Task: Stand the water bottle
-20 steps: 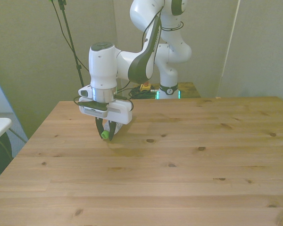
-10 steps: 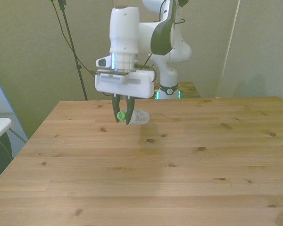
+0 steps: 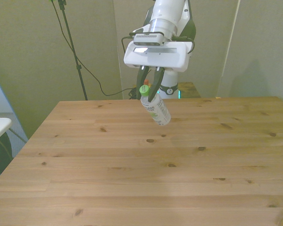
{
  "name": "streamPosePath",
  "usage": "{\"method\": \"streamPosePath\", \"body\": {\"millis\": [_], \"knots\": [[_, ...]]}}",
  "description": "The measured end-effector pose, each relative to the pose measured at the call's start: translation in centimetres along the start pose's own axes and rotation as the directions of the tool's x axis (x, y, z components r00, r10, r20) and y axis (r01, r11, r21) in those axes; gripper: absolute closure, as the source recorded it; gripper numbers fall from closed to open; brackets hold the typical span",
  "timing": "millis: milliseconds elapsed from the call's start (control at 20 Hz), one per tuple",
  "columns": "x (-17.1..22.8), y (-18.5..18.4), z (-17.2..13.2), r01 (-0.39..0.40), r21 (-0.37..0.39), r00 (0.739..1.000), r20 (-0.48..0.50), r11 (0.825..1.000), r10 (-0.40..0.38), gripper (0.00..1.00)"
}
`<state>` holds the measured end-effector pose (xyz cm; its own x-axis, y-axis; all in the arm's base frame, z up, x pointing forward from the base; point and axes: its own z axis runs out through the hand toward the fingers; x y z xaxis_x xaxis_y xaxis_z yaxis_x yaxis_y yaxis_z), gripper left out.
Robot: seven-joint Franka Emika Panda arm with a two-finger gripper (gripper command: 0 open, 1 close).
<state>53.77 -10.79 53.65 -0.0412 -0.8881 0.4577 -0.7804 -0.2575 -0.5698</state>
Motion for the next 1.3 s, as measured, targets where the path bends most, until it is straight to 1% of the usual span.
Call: {"method": "streamPosePath", "body": {"millis": [200,350,450,550,600,650,700,800,900,1000,1100,1300], "knots": [[-0.6,-2.2,-1.2,-0.031,0.061,0.991,-0.125,0.998,0.038,1.0],[-0.1,-4.1,-1.3,-0.056,0.103,0.97,-0.23,0.993,0.079,1.0],[0.4,-5.5,-0.7,-0.077,0.12,0.944,-0.312,0.99,0.111,1.0],[0.5,-6.8,0.4,-0.104,0.14,0.907,-0.393,0.985,0.152,1.0],[0.2,-7.3,1.2,-0.116,0.152,0.888,-0.428,0.982,0.172,1.0],[-0.7,-7.4,2.5,-0.121,0.159,0.875,-0.45,0.98,0.181,1.0],[-1.9,-7.2,4.4,-0.122,0.16,0.868,-0.461,0.979,0.184,1.0],[-4.0,-6.5,8.9,-0.135,0.137,0.874,-0.45,0.981,0.184,1.0],[-4.0,-6.5,12.0,-0.146,0.122,0.875,-0.448,0.982,0.186,1.0],[-3.1,-7.1,12.9,-0.157,0.134,0.871,-0.448,0.978,0.201,1.0],[-2.5,-7.6,12.8,-0.167,0.147,0.866,-0.451,0.975,0.216,1.0],[-2.4,-7.9,13.5,-0.156,0.149,0.862,-0.462,0.977,0.208,1.0]]}}
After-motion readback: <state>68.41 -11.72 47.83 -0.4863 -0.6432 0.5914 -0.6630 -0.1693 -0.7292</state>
